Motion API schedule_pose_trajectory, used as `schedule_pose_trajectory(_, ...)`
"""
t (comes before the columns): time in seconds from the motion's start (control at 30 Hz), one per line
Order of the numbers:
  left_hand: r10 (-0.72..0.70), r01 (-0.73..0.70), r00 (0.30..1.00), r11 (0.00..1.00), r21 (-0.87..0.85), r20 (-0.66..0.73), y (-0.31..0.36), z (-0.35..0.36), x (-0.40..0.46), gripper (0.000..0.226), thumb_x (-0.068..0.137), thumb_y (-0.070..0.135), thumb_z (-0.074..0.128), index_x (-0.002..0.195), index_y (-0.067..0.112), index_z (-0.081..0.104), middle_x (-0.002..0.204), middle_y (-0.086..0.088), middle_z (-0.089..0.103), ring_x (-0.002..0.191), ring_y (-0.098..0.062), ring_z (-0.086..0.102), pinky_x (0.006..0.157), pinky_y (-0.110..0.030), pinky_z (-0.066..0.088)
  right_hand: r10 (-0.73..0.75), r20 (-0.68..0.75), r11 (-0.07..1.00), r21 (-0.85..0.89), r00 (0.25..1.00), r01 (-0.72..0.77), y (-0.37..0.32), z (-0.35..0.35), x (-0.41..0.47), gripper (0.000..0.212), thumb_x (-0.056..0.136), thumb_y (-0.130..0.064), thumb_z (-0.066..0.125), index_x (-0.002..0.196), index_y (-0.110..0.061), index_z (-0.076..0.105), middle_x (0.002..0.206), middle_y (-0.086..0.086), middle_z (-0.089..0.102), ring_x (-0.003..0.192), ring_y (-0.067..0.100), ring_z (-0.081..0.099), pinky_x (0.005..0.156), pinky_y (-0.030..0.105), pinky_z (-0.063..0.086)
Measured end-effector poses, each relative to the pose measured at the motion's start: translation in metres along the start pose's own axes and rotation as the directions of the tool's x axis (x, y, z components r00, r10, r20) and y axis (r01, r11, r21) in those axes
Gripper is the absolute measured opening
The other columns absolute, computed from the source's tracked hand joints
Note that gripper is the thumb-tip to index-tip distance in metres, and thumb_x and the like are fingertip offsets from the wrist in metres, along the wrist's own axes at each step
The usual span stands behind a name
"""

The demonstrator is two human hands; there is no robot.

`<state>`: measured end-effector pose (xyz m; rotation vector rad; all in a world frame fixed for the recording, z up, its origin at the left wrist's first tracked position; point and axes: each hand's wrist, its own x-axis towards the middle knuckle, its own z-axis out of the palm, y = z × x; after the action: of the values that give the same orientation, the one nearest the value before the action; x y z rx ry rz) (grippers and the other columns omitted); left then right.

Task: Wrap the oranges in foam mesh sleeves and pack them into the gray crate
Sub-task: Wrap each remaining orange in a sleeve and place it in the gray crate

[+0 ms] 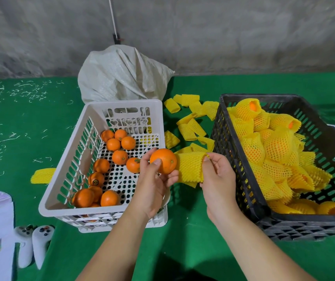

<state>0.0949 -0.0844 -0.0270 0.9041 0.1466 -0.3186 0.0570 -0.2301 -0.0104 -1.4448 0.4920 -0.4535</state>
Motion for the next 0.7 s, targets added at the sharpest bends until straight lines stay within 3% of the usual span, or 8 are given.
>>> schedule_pose_trajectory(0.1, -0.049, 0.051, 0.998, 0.996, 0.073, -0.026, -0.002, -0.001, 0.001, 0.084, 0.09, 0.058, 0.062, 0.153, 0.006, 0.041, 0.091, -0.006, 0.068, 0.066, -0.014, 0.061, 0.061, -0.022, 0.055, 0.013, 0.012, 1.0, 0.022, 1.0, -0.013, 0.001, -0.001, 0.0, 0.018, 0.102, -0.024, 0.059, 0.11, -0.039, 0.064, 0.11, -0.01, 0.073, 0.101, 0.013, 0.07, 0.082, 0.038, 0.057)
schedule_pose_trajectory(0.17, -0.064, 0.065, 0.998, 0.992, 0.107, -0.016, -0.002, -0.003, -0.001, 0.104, 0.078, 0.07, 0.067, 0.155, 0.006, 0.041, 0.09, -0.004, 0.064, 0.063, -0.012, 0.055, 0.057, -0.021, 0.05, 0.019, 0.042, 0.999, 0.048, 0.999, -0.021, 0.002, -0.001, 0.0, 0.024, 0.101, -0.019, 0.062, 0.111, -0.041, 0.065, 0.109, -0.011, 0.074, 0.102, 0.01, 0.07, 0.088, 0.038, 0.057)
schedule_pose_trajectory(0.23, -0.061, 0.063, 0.998, 0.992, 0.106, -0.024, -0.002, -0.003, 0.001, 0.11, 0.068, 0.072, 0.071, 0.155, 0.013, 0.043, 0.095, -0.006, 0.057, 0.063, -0.013, 0.057, 0.058, -0.022, 0.052, 0.006, 0.057, 1.0, 0.025, 0.998, -0.008, 0.003, -0.001, 0.0, 0.026, 0.099, -0.019, 0.064, 0.11, -0.041, 0.068, 0.108, -0.013, 0.074, 0.103, 0.007, 0.07, 0.089, 0.034, 0.055)
schedule_pose_trajectory(0.4, -0.05, 0.051, 0.996, 0.999, -0.008, 0.074, -0.001, -0.005, 0.003, 0.053, 0.091, 0.054, 0.068, 0.138, 0.031, 0.058, 0.115, -0.014, 0.067, 0.072, -0.024, 0.07, 0.065, -0.03, 0.062, -0.016, 0.044, 1.0, 0.018, 0.999, 0.015, 0.005, 0.003, -0.001, 0.017, 0.096, -0.024, 0.063, 0.106, -0.035, 0.072, 0.099, -0.006, 0.075, 0.094, 0.018, 0.07, 0.083, 0.039, 0.057)
schedule_pose_trajectory(0.47, -0.101, 0.101, 0.99, 0.995, 0.001, 0.096, 0.0, -0.003, 0.003, 0.055, 0.092, 0.054, 0.063, 0.141, 0.029, 0.059, 0.111, -0.015, 0.069, 0.072, -0.024, 0.07, 0.065, -0.03, 0.062, -0.024, 0.058, 1.0, 0.017, 0.998, 0.023, 0.005, 0.006, -0.002, 0.013, 0.095, -0.028, 0.064, 0.106, -0.032, 0.07, 0.101, -0.004, 0.073, 0.097, 0.022, 0.069, 0.084, 0.042, 0.058)
schedule_pose_trajectory(0.6, -0.091, 0.079, 0.99, 0.99, 0.115, 0.105, -0.007, 0.001, 0.006, 0.054, 0.101, 0.055, 0.054, 0.143, 0.021, 0.058, 0.101, -0.013, 0.067, 0.068, -0.018, 0.062, 0.063, -0.028, 0.056, -0.06, 0.135, 0.997, -0.041, 0.989, 0.066, 0.007, 0.015, -0.007, 0.011, 0.097, -0.022, 0.068, 0.104, -0.03, 0.064, 0.094, -0.019, 0.07, 0.083, 0.001, 0.068, 0.069, 0.017, 0.051)
schedule_pose_trajectory(0.7, -0.007, -0.011, 0.994, 0.988, 0.155, 0.113, -0.011, -0.002, 0.004, 0.055, 0.095, 0.053, 0.065, 0.139, 0.021, 0.059, 0.099, -0.011, 0.065, 0.07, -0.017, 0.057, 0.063, -0.03, 0.05, -0.111, 0.197, 0.988, -0.08, 0.974, 0.129, 0.005, 0.021, -0.01, 0.01, 0.098, -0.018, 0.066, 0.103, -0.026, 0.061, 0.088, -0.013, 0.071, 0.066, 0.009, 0.07, 0.058, 0.021, 0.054)
